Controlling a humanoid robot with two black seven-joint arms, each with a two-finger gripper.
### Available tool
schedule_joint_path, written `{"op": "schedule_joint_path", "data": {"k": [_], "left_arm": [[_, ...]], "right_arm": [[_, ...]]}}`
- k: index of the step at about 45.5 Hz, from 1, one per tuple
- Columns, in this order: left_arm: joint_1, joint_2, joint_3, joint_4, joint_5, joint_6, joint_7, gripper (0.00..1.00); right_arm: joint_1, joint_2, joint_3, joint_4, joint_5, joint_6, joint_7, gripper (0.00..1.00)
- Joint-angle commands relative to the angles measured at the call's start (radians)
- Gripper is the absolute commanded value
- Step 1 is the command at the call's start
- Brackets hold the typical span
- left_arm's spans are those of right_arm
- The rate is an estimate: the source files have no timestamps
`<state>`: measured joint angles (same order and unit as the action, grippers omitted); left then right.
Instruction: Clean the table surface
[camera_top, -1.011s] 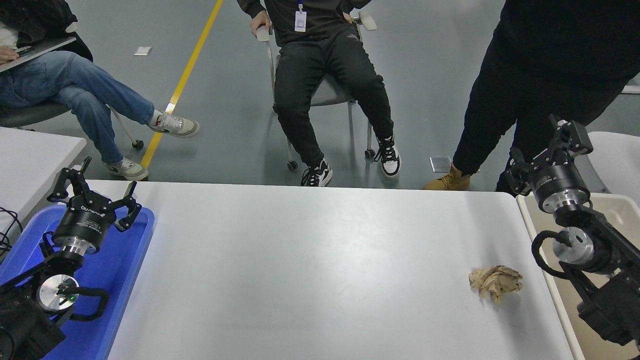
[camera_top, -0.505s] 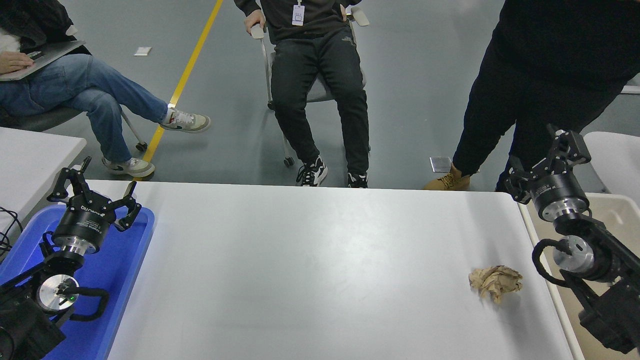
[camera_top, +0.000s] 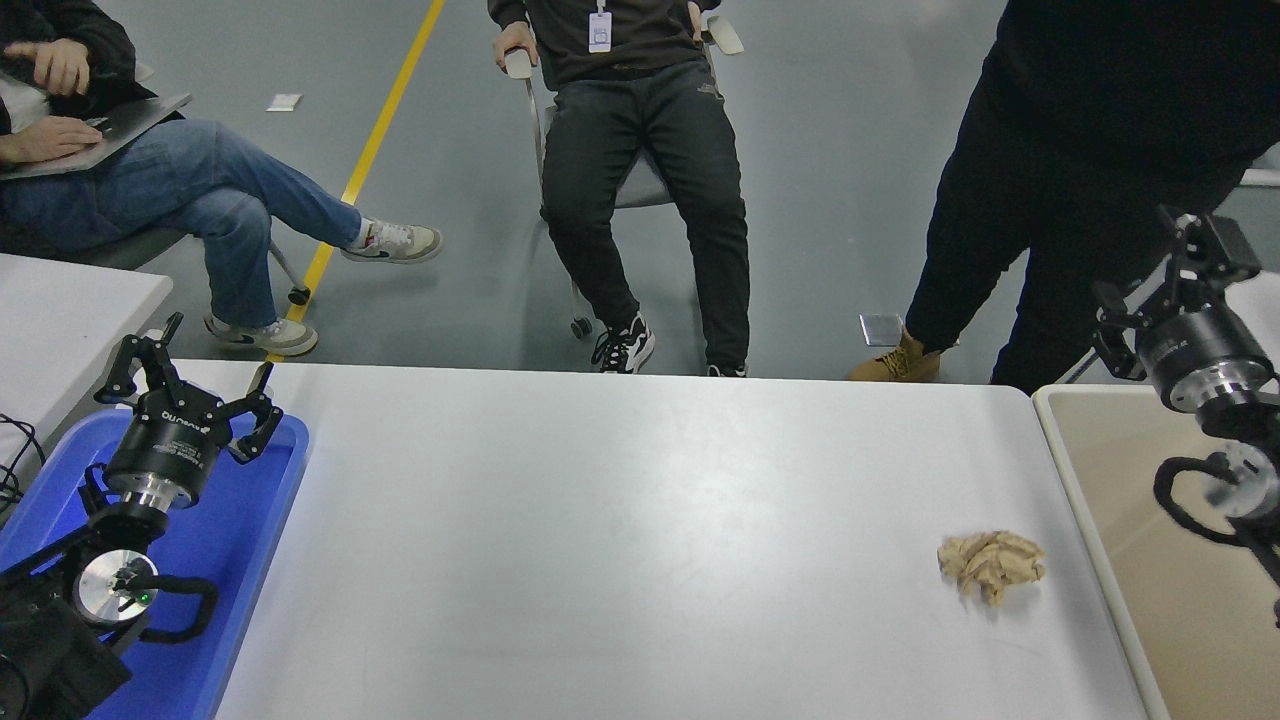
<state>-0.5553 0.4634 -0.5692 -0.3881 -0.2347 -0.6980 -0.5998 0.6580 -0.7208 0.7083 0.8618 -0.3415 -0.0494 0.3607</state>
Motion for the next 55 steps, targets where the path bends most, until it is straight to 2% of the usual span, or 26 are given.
{"op": "schedule_joint_path", "data": {"k": [1, 8, 14, 20, 29, 40, 55], "left_arm": [[0.000, 0.000, 0.000, 0.000, 0.000, 0.000, 0.000, 1.00], [0.000, 0.000, 0.000, 0.000, 0.000, 0.000, 0.000, 1.00], [0.000, 0.000, 0.000, 0.000, 0.000, 0.000, 0.000, 1.00], [0.000, 0.000, 0.000, 0.000, 0.000, 0.000, 0.000, 1.00], [0.000, 0.000, 0.000, 0.000, 0.000, 0.000, 0.000, 1.00], [0.000, 0.000, 0.000, 0.000, 0.000, 0.000, 0.000, 1.00], [0.000, 0.000, 0.000, 0.000, 0.000, 0.000, 0.000, 1.00]], "right_arm": [[0.133, -0.140, -0.307, -0.001, -0.008, 0.003, 0.001, 0.98], [0.380, -0.170, -0.637, -0.013, -0.132, 0.003, 0.001, 0.98], [0.518, -0.170, -0.791, -0.018, -0.324, 0.005, 0.001, 0.98], [0.542, -0.169, -0.820, -0.010, -0.606, 0.005, 0.012, 0.98], [0.542, -0.166, -0.871, -0.006, -0.919, 0.005, 0.136, 0.98], [0.549, -0.154, -1.050, -0.004, -0.959, 0.003, 0.238, 0.98], [0.542, -0.111, -1.173, -0.004, -0.962, 0.002, 0.244, 0.98]]}}
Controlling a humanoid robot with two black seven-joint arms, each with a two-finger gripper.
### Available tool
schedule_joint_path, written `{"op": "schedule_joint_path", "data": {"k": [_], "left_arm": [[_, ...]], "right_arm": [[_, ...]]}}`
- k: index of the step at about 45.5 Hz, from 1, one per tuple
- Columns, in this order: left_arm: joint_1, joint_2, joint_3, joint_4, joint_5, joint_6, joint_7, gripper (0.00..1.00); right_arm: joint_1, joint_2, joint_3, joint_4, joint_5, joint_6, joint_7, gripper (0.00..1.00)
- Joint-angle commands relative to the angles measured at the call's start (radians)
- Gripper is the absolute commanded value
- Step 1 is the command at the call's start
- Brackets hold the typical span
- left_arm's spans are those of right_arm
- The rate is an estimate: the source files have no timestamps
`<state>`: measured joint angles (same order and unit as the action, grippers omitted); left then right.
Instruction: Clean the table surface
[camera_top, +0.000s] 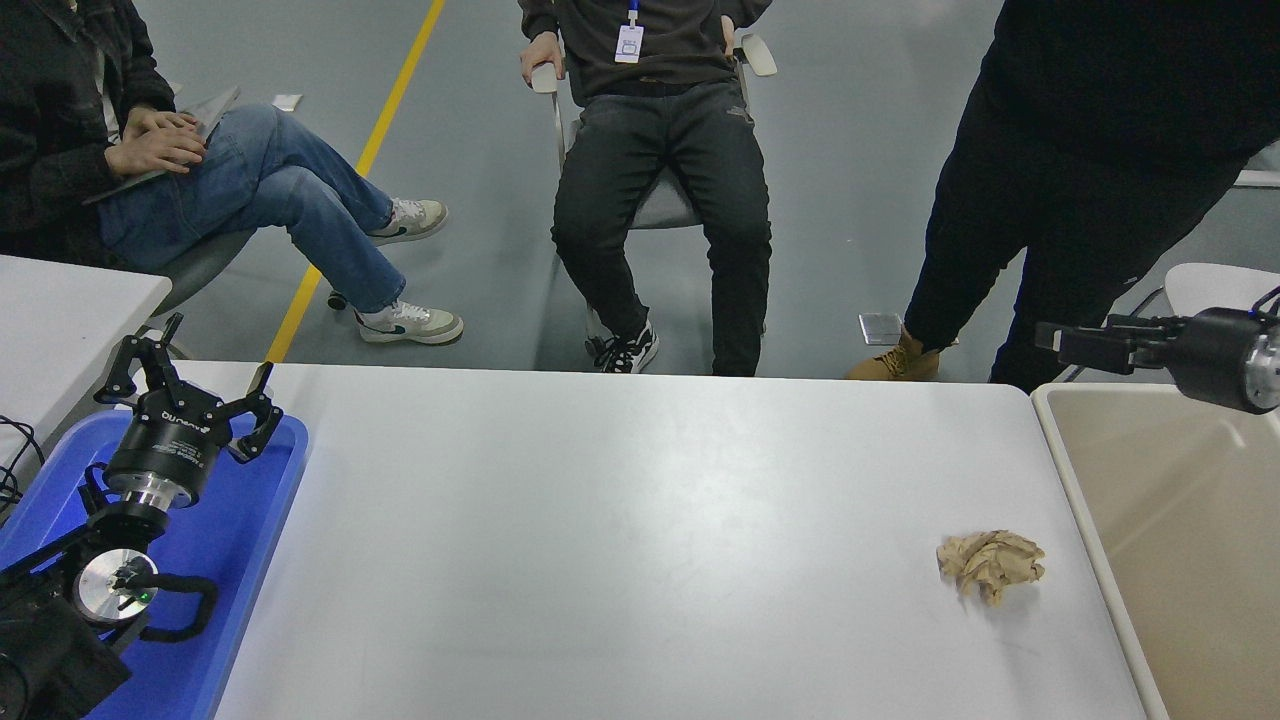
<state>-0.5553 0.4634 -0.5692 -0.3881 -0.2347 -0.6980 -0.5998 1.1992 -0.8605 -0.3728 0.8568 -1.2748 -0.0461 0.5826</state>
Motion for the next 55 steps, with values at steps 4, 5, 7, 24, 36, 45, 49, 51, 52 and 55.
{"op": "schedule_joint_path", "data": {"k": [4, 5, 7, 24, 36, 45, 49, 51, 52, 55], "left_arm": [[0.000, 0.000, -0.001, 0.000, 0.000, 0.000, 0.000, 1.00], [0.000, 0.000, -0.001, 0.000, 0.000, 0.000, 0.000, 1.00], [0.000, 0.000, 0.000, 0.000, 0.000, 0.000, 0.000, 1.00], [0.000, 0.001, 0.000, 0.000, 0.000, 0.000, 0.000, 1.00], [0.000, 0.000, 0.000, 0.000, 0.000, 0.000, 0.000, 1.00], [0.000, 0.000, -0.001, 0.000, 0.000, 0.000, 0.000, 1.00], [0.000, 0.000, 0.000, 0.000, 0.000, 0.000, 0.000, 1.00], [0.000, 0.000, 0.000, 0.000, 0.000, 0.000, 0.000, 1.00], [0.000, 0.000, 0.000, 0.000, 0.000, 0.000, 0.000, 1.00], [0.000, 0.000, 0.000, 0.000, 0.000, 0.000, 0.000, 1.00]], "right_arm": [[-0.009, 0.037, -0.109, 0.001, -0.031, -0.001, 0.022, 0.98], [-0.012, 0.040, -0.112, 0.001, -0.031, -0.001, 0.022, 0.98], [-0.020, 0.051, -0.116, 0.001, -0.031, -0.003, 0.022, 0.98], [-0.125, 0.117, -0.123, -0.012, -0.035, -0.012, 0.020, 0.98], [-0.185, 0.149, -0.116, -0.084, -0.023, -0.031, 0.019, 0.98], [-0.276, 0.207, -0.120, -0.188, -0.021, -0.074, 0.020, 0.98], [-0.288, 0.218, -0.120, -0.179, -0.020, -0.077, 0.020, 0.98], [-0.293, 0.221, -0.120, -0.173, -0.020, -0.080, 0.020, 0.98], [-0.294, 0.221, -0.120, -0.171, -0.020, -0.081, 0.020, 0.98], [-0.296, 0.224, -0.118, -0.165, -0.020, -0.081, 0.020, 0.98]]}}
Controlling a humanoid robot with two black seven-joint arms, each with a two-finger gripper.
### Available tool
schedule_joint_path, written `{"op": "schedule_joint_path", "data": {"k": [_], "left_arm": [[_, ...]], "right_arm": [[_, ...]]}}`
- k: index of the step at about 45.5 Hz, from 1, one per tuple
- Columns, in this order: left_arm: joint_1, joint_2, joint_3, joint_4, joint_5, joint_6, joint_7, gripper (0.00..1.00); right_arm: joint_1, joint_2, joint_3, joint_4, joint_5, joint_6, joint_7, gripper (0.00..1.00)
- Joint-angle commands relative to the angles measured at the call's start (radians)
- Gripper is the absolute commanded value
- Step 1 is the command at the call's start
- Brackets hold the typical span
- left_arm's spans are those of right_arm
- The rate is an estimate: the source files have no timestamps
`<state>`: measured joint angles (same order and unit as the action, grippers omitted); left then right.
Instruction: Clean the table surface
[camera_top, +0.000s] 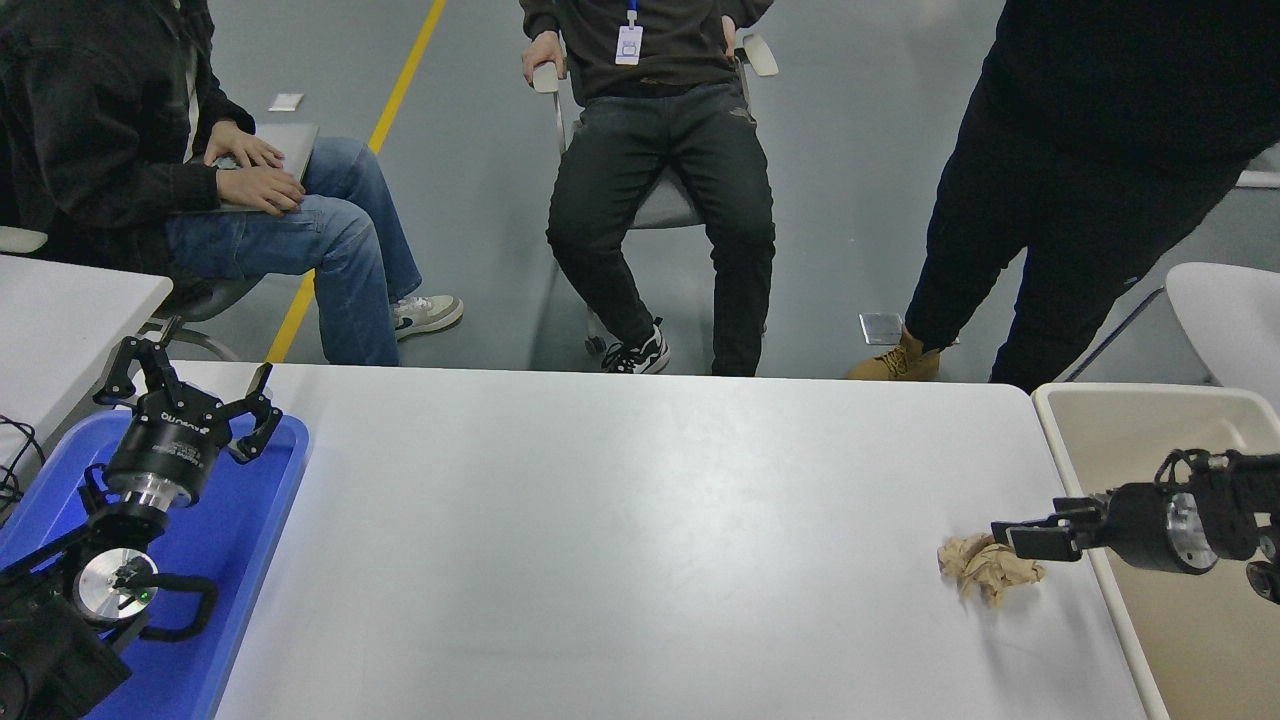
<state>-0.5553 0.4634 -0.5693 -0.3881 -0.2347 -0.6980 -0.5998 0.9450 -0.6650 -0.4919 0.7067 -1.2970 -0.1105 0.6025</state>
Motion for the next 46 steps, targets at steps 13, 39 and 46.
{"op": "schedule_joint_path", "data": {"k": [13, 39, 46], "left_arm": [[0.000, 0.000, 0.000, 0.000, 0.000, 0.000, 0.000, 1.00], [0.000, 0.000, -0.001, 0.000, 0.000, 0.000, 0.000, 1.00], [0.000, 0.000, 0.000, 0.000, 0.000, 0.000, 0.000, 1.00]], "right_arm": [[-0.043, 0.039, 0.001, -0.012, 0.002, -0.040, 0.000, 0.98], [-0.106, 0.119, 0.018, -0.128, 0.007, -0.107, -0.001, 0.84], [-0.106, 0.125, 0.006, -0.144, 0.019, -0.115, 0.002, 0.47]]}}
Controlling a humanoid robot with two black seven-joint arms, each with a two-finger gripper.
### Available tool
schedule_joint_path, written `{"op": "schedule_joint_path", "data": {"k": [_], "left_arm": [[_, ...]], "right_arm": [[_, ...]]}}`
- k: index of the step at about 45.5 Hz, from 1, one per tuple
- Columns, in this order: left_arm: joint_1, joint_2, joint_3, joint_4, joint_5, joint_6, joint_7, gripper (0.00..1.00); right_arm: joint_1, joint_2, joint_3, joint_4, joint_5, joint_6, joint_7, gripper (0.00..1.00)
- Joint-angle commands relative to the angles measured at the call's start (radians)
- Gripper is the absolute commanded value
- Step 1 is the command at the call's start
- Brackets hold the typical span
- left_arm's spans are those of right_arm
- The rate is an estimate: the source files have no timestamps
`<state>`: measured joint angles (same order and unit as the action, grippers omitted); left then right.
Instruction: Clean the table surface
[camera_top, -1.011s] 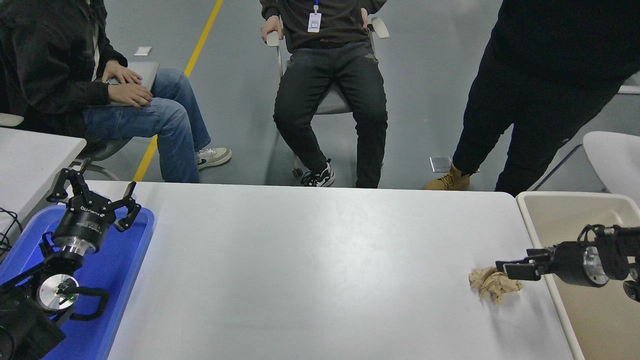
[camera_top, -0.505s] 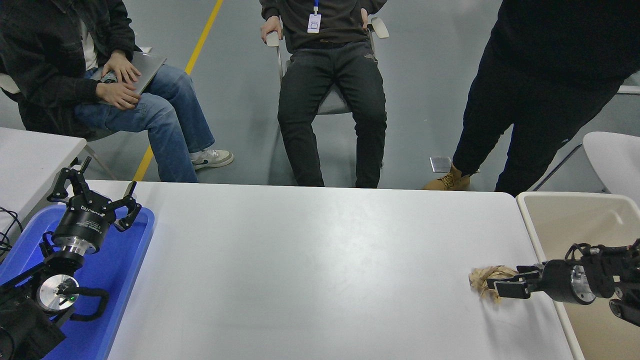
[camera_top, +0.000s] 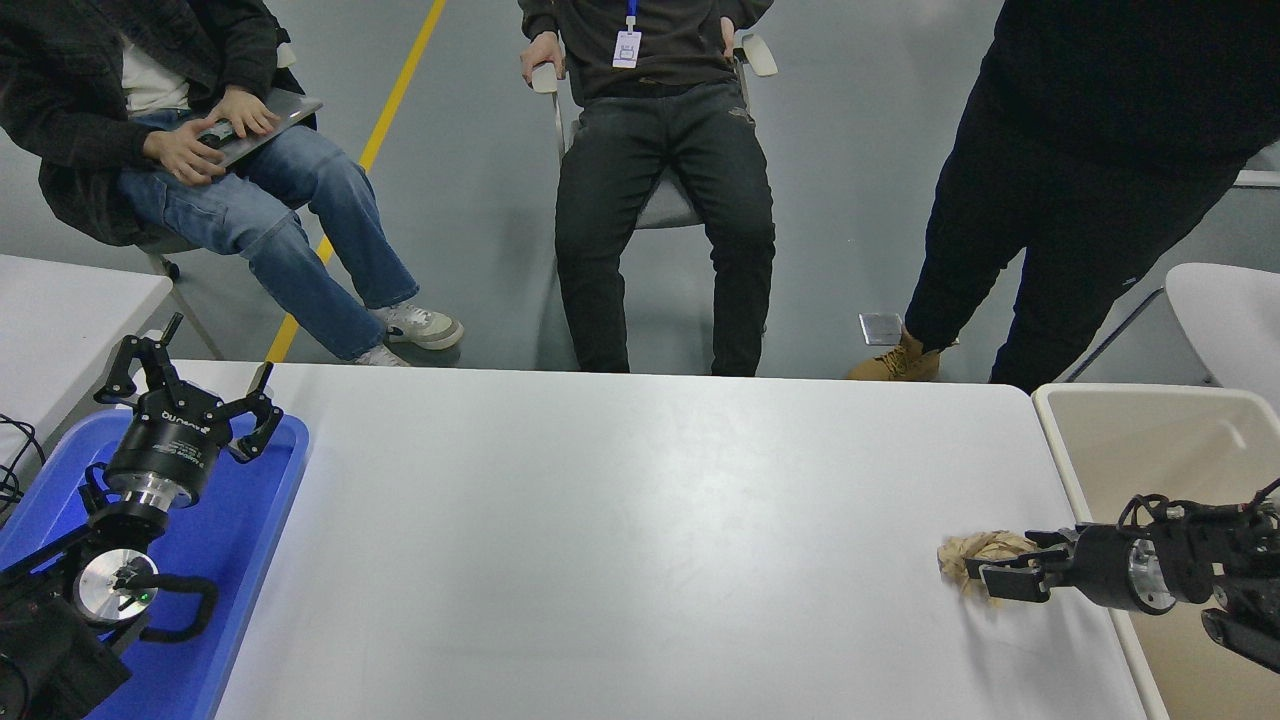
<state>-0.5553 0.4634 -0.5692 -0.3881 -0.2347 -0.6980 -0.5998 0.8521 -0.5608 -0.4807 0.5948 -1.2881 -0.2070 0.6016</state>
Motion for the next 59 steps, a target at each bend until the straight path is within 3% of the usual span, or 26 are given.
{"op": "schedule_joint_path", "data": {"k": [1, 8, 9, 23, 35, 44, 52, 59], "left_arm": [[0.000, 0.000, 0.000, 0.000, 0.000, 0.000, 0.000, 1.00], [0.000, 0.000, 0.000, 0.000, 0.000, 0.000, 0.000, 1.00], [0.000, 0.000, 0.000, 0.000, 0.000, 0.000, 0.000, 1.00], [0.000, 0.000, 0.000, 0.000, 0.000, 0.000, 0.000, 1.00], [0.000, 0.000, 0.000, 0.000, 0.000, 0.000, 0.000, 1.00], [0.000, 0.000, 0.000, 0.000, 0.000, 0.000, 0.000, 1.00], [0.000, 0.000, 0.000, 0.000, 0.000, 0.000, 0.000, 1.00], [0.000, 0.000, 0.000, 0.000, 0.000, 0.000, 0.000, 1.00]], "right_arm": [[-0.013, 0.021, -0.006, -0.032, 0.010, -0.018, 0.004, 0.41], [-0.015, 0.021, -0.012, -0.032, 0.010, -0.011, 0.017, 0.01], [-0.016, 0.021, -0.012, -0.032, 0.010, -0.009, 0.017, 0.00], [0.004, 0.018, 0.008, -0.024, 0.162, -0.012, 0.021, 0.00], [0.033, -0.001, 0.039, 0.014, 0.260, -0.017, 0.116, 0.00], [0.073, -0.120, 0.145, 0.230, 0.263, -0.011, 0.245, 0.00], [0.139, -0.258, 0.263, 0.439, 0.265, -0.008, 0.254, 0.00], [0.157, -0.320, 0.407, 0.494, 0.268, 0.006, 0.251, 0.00]]}}
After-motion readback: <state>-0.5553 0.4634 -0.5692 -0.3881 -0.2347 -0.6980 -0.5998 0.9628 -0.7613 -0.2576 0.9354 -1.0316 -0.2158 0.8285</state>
